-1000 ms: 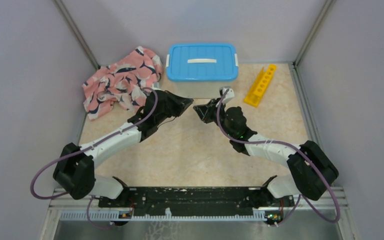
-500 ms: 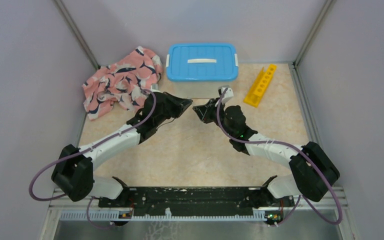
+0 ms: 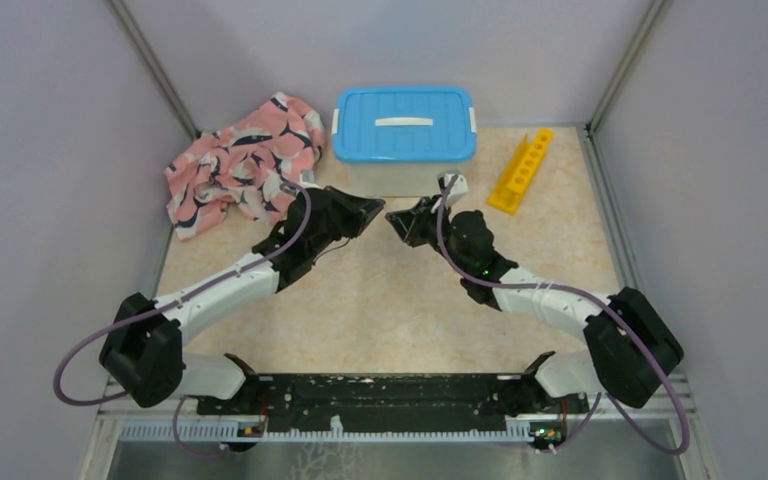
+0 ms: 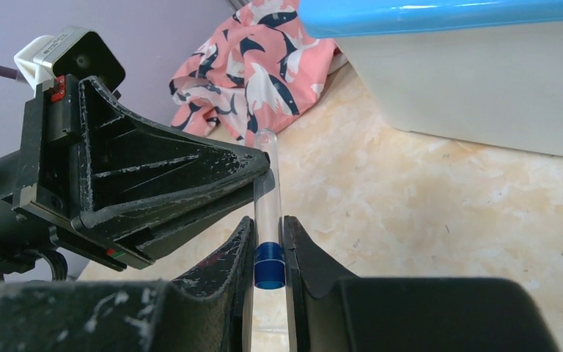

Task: Organize the chemistry lab equipment
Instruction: Pick up the test tube at the center of the board.

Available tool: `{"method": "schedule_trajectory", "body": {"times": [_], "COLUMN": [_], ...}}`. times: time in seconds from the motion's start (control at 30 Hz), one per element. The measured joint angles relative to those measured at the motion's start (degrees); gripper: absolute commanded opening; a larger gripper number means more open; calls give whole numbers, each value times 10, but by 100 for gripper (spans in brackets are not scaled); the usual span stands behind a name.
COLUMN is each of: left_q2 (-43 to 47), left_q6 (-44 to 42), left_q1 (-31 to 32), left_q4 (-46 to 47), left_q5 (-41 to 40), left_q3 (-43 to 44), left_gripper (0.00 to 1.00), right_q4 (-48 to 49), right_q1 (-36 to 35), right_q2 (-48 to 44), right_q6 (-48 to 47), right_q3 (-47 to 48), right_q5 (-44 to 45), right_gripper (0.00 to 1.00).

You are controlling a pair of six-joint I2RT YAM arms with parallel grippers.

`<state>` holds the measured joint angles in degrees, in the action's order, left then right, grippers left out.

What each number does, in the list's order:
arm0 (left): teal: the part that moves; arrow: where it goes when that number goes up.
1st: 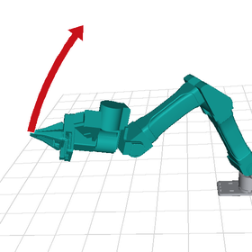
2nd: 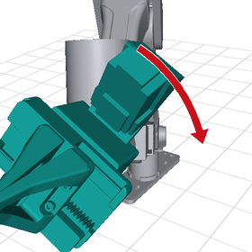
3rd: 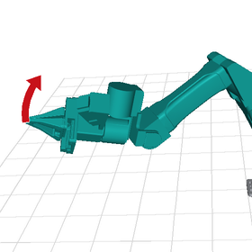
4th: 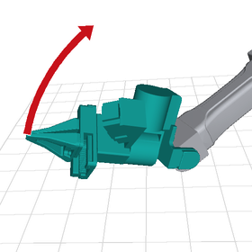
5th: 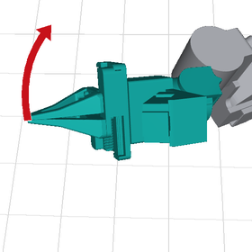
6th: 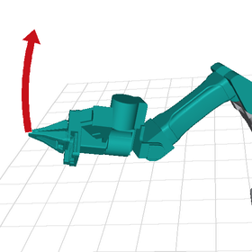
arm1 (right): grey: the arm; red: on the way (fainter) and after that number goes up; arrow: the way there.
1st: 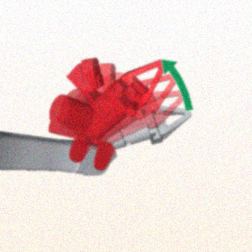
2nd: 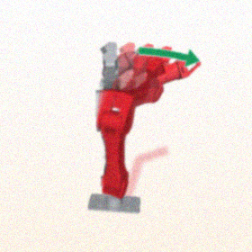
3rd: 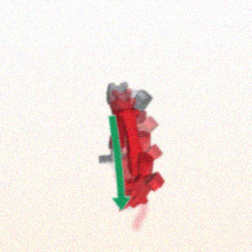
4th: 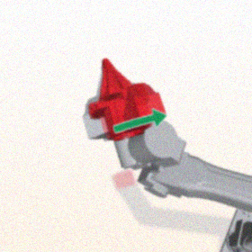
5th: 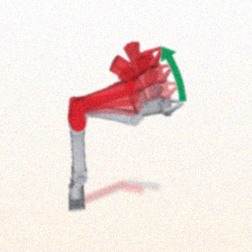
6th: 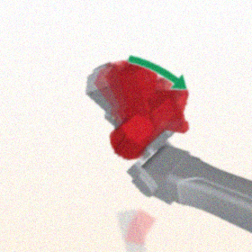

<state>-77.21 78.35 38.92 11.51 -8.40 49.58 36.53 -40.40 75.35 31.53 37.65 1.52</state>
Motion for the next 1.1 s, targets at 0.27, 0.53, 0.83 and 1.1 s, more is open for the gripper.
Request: {"method": "schedule_trajectory", "body": {"times": [0.27,0.53,0.83,1.1], "left_q2": [10,20,40,56], "left_q6": [-7,-39,-58,-133], "left_q1": [1,1,1,1], "left_q4": [1,-27,-68,-89], "left_q5": [-10,-17,-38,-86], "left_q3": [-7,-10,-45,-31], "left_gripper": [21,39,47,47], "right_q4": [-124,-185,-248,-452], "right_q1": [0,6,8,8], "right_q2": [-4,-13,-16,-1], "right_q6": [-20,-39,-57,-121], "right_q3": [66,112,156,289], "right_q5": [-16,15,46,103], "right_gripper": [9,8,8,5]}}
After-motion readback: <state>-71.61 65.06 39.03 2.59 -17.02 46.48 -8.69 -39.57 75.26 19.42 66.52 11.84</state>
